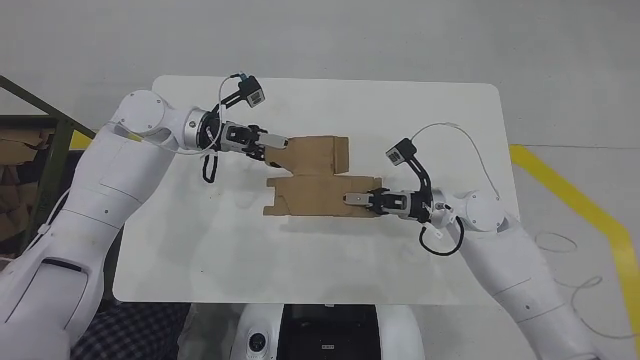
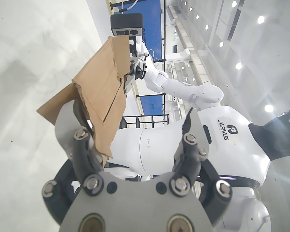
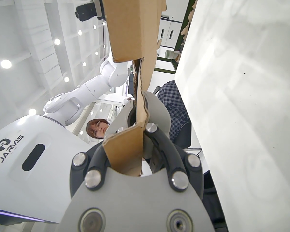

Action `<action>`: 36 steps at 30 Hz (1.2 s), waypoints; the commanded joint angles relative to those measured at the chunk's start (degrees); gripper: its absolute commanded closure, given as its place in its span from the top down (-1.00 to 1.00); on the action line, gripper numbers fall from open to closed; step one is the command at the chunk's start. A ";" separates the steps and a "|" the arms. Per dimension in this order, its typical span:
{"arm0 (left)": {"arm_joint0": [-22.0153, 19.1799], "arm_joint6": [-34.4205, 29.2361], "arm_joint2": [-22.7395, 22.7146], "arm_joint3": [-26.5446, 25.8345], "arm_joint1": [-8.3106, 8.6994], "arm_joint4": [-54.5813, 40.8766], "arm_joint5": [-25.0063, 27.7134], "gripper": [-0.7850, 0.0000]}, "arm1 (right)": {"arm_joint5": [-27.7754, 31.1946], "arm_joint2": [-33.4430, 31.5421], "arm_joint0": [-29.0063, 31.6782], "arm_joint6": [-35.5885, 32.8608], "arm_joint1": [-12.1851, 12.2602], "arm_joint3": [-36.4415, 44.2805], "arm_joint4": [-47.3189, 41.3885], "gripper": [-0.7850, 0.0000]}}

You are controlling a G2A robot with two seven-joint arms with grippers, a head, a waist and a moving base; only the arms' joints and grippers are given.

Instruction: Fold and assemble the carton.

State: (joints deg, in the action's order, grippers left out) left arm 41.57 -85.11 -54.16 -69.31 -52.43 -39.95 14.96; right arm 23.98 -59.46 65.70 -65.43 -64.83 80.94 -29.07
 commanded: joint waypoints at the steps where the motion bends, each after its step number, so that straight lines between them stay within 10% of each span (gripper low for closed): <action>1: 0.20 0.06 -0.23 -0.17 0.02 0.38 -0.33 -0.06 | 0.00 -0.14 0.07 0.06 0.03 0.14 0.10 -1.00; 14: 0.52 0.18 -0.88 -0.12 -0.20 2.44 -2.31 -0.41 | -0.24 -0.51 0.30 0.28 0.15 1.16 0.83 -1.00; 20: 0.56 0.42 -1.04 0.13 -0.41 2.71 -2.98 -1.00 | -0.29 -0.75 0.50 0.64 0.22 2.30 1.18 -1.00; 26: 0.54 0.38 -1.29 0.32 -0.61 2.68 -3.52 -1.00 | -0.69 -1.35 0.96 1.10 0.42 3.92 2.11 -0.99; 28: 0.60 0.15 -1.49 0.42 -0.68 2.06 -3.67 -1.00 | -0.94 -1.71 1.27 1.67 0.53 4.57 2.64 0.76; 29: 0.60 -0.03 -1.61 0.46 -0.70 1.90 -3.67 -1.00 | -1.05 -1.93 1.45 1.90 0.59 4.91 2.91 1.00; 36: 1.06 -1.60 -2.97 -0.16 -0.64 0.58 -3.07 -1.00 | -1.28 -5.88 2.88 3.80 1.52 4.44 5.49 1.00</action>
State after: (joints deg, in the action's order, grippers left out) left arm 42.52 -86.42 -56.95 -69.24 -53.09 -39.29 11.74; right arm 22.73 -64.61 68.45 -61.81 -63.47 85.50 -24.16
